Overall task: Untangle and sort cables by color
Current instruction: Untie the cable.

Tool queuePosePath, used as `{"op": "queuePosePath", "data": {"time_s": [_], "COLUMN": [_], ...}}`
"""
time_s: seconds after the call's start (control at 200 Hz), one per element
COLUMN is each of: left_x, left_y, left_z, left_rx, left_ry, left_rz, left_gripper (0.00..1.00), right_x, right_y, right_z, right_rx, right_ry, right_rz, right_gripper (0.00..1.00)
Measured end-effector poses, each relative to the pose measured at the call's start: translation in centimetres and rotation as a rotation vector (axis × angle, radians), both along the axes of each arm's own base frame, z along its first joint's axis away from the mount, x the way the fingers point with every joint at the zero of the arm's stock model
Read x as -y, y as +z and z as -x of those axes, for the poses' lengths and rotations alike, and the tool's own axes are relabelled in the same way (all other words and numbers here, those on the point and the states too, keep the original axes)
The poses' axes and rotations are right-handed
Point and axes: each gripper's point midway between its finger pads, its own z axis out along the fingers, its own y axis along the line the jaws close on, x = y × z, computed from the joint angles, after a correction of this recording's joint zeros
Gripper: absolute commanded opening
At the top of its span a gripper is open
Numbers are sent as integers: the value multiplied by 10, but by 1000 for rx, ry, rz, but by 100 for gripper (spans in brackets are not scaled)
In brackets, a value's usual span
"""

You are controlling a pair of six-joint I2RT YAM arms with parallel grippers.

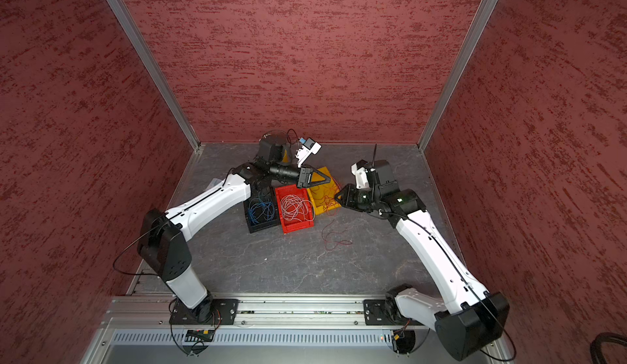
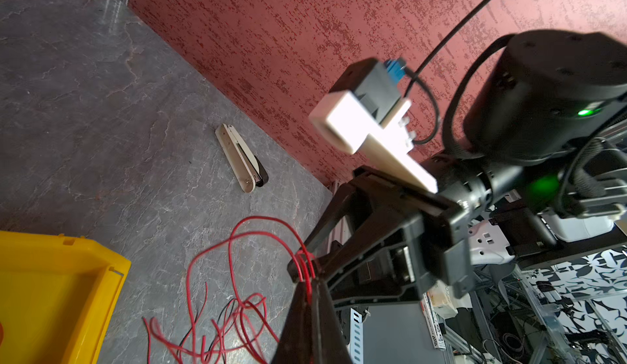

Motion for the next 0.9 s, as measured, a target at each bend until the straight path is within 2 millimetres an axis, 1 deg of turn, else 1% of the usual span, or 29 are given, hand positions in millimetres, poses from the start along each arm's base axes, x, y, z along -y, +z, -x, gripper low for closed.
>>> {"op": "queuePosePath", "data": {"time_s": [0.095, 0.16, 0.215, 0.255, 0.301, 0.366, 0.411, 0.566, 0.636, 0.666, 0.731, 0.791, 0.867, 0.902], "left_x": [13, 19, 24, 26, 28, 28, 27, 21, 17, 15, 9, 5, 3, 4], "left_y": [4, 3, 1, 0, -1, -2, -1, 13, 15, 16, 17, 22, 31, 34], "left_z": [1, 4, 6, 6, 5, 1, -3, -17, -25, -28, -35, -39, -41, -40], "left_rx": [28, 33, 31, 33, 37, 43, 51, 107, 119, 120, 119, 119, 133, 140], "left_ry": [-18, -27, -32, -33, -26, -3, 12, 73, 103, 114, 135, 149, 155, 152], "left_rz": [-6, -14, -23, -28, -38, -59, -70, -89, -96, -98, -104, -106, -96, -91], "left_gripper": [0, 0, 0, 0, 0, 0, 0, 0, 0, 0, 0, 0, 0, 0], "right_x": [15, 27, 34, 38, 42, 46, 47, 48, 49, 49, 48, 45, 33, 28], "right_y": [-22, -32, -36, -37, -35, -31, -30, -29, -28, -26, -22, -17, 0, 9], "right_z": [7, 11, 14, 16, 18, 20, 21, 23, 23, 24, 24, 24, 20, 18], "right_rx": [-48, -75, -89, -93, -88, -75, -72, -74, -71, -66, -51, -23, 56, 103], "right_ry": [-45, -81, -107, -120, -134, -145, -147, -153, -154, -154, -149, -124, -57, -25], "right_rz": [38, 57, 67, 69, 69, 72, 71, 75, 73, 70, 64, 50, -4, -29], "right_gripper": [39, 39, 45, 51, 58, 61, 63, 66, 67, 69, 76, 88, 98, 98]}}
